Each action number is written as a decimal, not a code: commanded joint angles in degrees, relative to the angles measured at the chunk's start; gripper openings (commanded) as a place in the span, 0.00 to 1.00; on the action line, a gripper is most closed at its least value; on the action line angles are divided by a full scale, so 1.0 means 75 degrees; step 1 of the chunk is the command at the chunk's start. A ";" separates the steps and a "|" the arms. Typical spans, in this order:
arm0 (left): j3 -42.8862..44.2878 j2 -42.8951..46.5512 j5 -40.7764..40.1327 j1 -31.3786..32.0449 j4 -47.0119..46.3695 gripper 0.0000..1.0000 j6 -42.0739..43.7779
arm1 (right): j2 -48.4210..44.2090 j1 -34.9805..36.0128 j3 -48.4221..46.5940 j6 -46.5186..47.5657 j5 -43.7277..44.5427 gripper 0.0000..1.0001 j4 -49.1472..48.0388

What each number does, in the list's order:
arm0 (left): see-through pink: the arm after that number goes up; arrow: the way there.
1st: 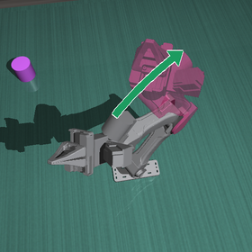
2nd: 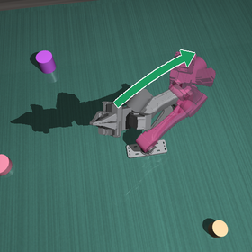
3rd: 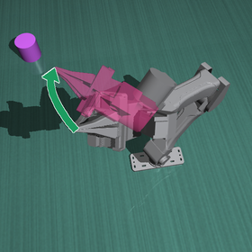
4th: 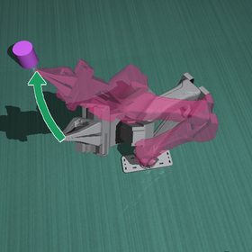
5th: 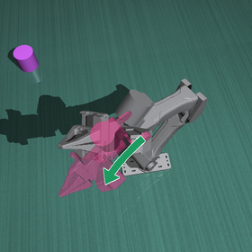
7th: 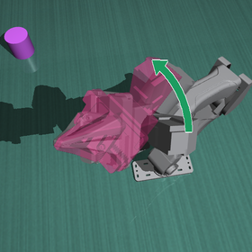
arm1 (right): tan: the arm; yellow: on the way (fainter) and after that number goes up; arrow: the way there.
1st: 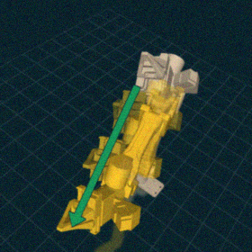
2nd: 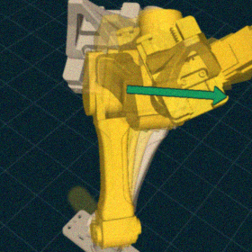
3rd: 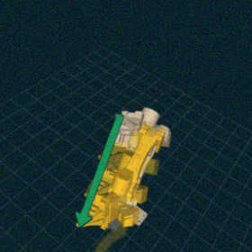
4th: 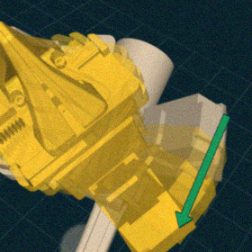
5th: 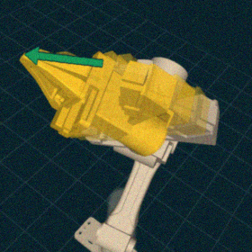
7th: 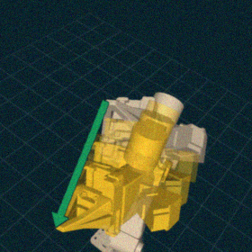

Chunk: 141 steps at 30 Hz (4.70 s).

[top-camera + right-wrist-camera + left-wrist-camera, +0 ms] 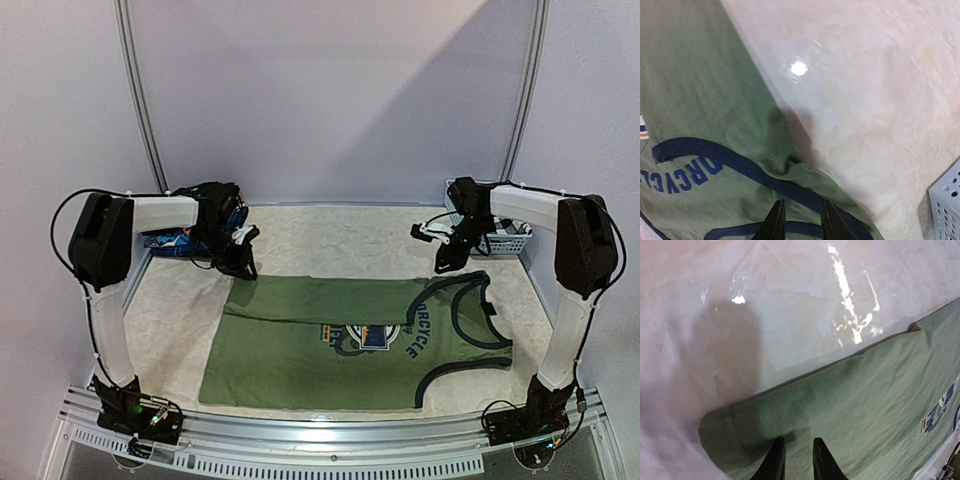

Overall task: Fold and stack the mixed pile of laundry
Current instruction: Fold the flattened tank top at the center of the board, then smooth out the 1/3-folded tank top at the center of the board, then pick up the 1/3-folded tank top from the center of the board.

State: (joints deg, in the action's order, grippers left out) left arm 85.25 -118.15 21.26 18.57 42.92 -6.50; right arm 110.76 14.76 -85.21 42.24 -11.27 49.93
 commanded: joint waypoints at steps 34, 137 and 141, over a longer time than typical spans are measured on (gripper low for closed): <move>-0.0696 -0.0386 -0.1614 -0.0097 0.0520 0.15 -0.0406 | 0.0569 -0.1844 0.1423 -0.0587 0.1814 0.10 -0.1988; -0.5674 0.5804 -0.3993 0.7886 0.2582 0.35 0.4215 | -0.3296 0.7035 0.5349 -0.0288 0.0799 0.00 -0.1153; -0.5707 0.5425 -0.3710 0.8071 0.2570 0.34 0.4382 | -0.3261 0.7039 0.5350 -0.0311 0.0811 0.00 -0.1150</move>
State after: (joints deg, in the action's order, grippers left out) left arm 43.11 -75.11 -9.56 76.90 64.51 24.49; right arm 85.97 67.11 -45.34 40.69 -5.45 41.08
